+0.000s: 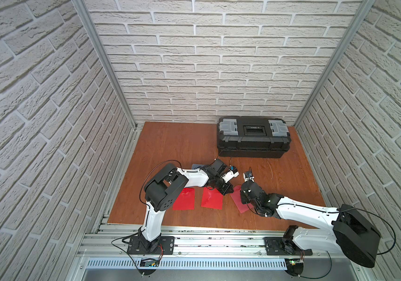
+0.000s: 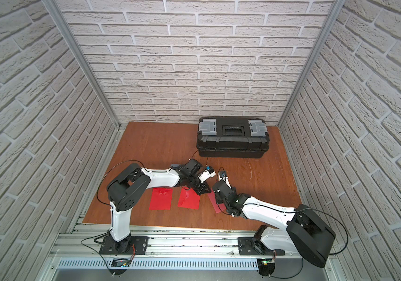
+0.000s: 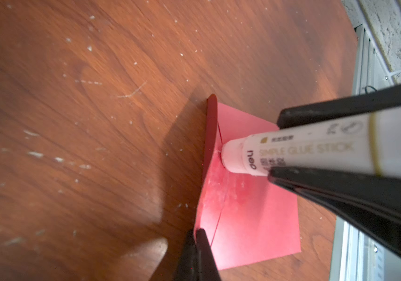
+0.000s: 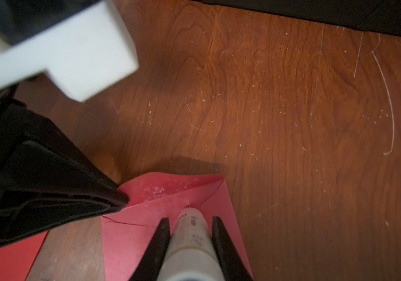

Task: Seal the envelope with a glue stick
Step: Apply the envelope at the center of the board.

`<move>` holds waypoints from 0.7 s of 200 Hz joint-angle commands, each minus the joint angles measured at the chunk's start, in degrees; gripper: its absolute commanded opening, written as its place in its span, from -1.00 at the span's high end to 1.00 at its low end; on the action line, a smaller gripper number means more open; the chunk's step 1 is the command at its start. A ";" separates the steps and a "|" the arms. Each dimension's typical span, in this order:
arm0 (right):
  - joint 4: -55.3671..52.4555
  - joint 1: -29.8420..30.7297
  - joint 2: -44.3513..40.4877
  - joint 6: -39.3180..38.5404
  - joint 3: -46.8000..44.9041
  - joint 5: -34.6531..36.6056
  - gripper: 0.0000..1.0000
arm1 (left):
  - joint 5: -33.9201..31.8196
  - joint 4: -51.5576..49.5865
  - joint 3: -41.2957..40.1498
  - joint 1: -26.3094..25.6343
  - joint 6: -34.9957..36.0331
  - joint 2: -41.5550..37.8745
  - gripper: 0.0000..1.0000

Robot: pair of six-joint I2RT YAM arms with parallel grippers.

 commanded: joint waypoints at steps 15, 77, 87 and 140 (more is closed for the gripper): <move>3.77 -0.18 0.91 -9.77 -2.12 -17.37 0.95 | -0.25 -3.07 1.09 0.34 1.25 1.11 1.00; -4.58 -0.18 1.02 -0.55 -0.34 -1.37 0.95 | -0.39 -3.00 1.16 0.36 1.05 1.19 1.00; -6.91 -0.18 1.17 2.57 0.09 3.12 0.95 | -0.39 -3.08 1.01 0.34 0.98 1.11 1.00; -7.00 -0.18 3.47 1.21 1.17 0.80 0.95 | -0.14 -3.65 1.52 0.38 1.39 1.01 1.00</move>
